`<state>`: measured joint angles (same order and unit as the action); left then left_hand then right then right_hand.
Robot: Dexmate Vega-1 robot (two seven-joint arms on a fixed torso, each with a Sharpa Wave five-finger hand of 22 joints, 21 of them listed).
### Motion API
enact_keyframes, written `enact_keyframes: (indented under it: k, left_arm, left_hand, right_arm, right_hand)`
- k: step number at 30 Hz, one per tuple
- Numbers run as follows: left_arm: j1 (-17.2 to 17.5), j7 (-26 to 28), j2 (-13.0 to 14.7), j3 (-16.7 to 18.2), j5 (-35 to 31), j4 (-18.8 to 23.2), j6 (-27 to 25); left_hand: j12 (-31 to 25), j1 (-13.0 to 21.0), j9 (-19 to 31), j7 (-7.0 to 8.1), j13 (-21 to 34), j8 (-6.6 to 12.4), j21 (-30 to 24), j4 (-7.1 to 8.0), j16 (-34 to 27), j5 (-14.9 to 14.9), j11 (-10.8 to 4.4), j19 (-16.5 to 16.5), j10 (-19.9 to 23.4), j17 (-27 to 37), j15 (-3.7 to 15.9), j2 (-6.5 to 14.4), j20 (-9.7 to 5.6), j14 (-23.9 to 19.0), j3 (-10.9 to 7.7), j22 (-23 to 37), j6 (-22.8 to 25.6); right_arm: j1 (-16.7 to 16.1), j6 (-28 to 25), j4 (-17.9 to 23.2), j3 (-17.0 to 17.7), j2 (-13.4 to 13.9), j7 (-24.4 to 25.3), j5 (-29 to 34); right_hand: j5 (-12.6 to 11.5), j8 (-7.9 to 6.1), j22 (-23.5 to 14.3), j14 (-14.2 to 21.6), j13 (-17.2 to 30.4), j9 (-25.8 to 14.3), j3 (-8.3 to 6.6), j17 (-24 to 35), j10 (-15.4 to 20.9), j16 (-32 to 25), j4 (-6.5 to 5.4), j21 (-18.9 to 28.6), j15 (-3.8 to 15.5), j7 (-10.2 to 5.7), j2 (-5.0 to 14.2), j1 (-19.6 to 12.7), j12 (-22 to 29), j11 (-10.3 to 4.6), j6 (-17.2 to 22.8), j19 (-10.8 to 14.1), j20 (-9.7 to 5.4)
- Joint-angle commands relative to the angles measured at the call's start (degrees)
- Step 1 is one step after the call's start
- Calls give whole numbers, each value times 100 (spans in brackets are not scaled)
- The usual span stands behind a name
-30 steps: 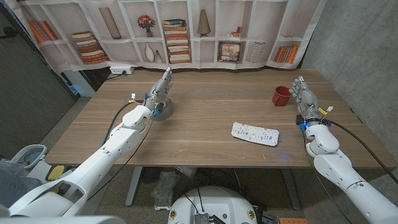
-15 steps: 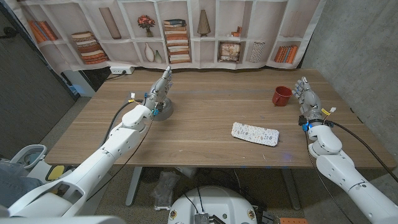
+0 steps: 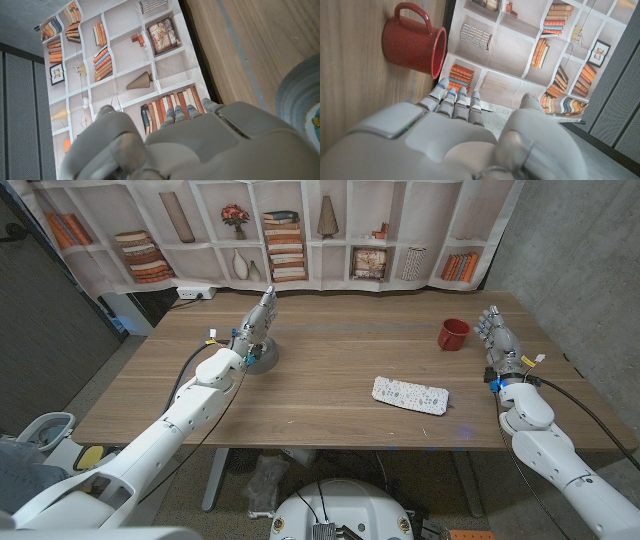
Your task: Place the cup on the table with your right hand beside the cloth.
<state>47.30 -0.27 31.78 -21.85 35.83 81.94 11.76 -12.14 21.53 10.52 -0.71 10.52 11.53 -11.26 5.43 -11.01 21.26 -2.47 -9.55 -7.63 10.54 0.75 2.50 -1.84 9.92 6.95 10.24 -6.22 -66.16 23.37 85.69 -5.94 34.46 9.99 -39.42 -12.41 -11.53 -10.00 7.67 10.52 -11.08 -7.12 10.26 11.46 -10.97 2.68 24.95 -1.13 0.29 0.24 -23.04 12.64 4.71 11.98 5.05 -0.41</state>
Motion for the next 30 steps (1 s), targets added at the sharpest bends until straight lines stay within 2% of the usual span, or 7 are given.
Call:
enact_keyframes:
  k: [1,24,30]
  left_arm:
    - [23,12,45,26,4,107,0]
    - [255,192,249,149,18,528,-129]
    - [315,218,269,174,43,597,-138]
  left_hand:
    - [6,65,15,4,24,23,-47,-9,-1,-4,17,-188,15,8,-7,-14,-247,-23,41,22,23]
    - [12,78,16,1,25,20,-46,-11,-1,-10,21,-184,24,9,-8,-2,-233,-37,64,22,45]
    - [11,80,16,-1,25,19,-47,-11,1,-11,16,-181,30,9,-6,0,-233,-36,68,22,48]
  right_arm:
    - [-34,14,-38,50,8,14,-21]
    - [214,-15,-450,-41,-37,-57,-11]
    - [289,-14,-545,-96,-27,-69,48]
  right_hand:
    - [16,2,-16,-23,22,-6,-19,20,28,10,22,-17,8,-49,-11,-54,-3,-62,11,3,12]
    - [7,15,-15,-43,23,-6,-1,18,16,18,69,-86,24,-100,-55,-90,-13,-101,-17,0,30]
    - [-9,29,-13,-58,24,-6,1,15,-3,23,115,-126,31,-169,-89,-144,-22,-124,-63,-19,52]
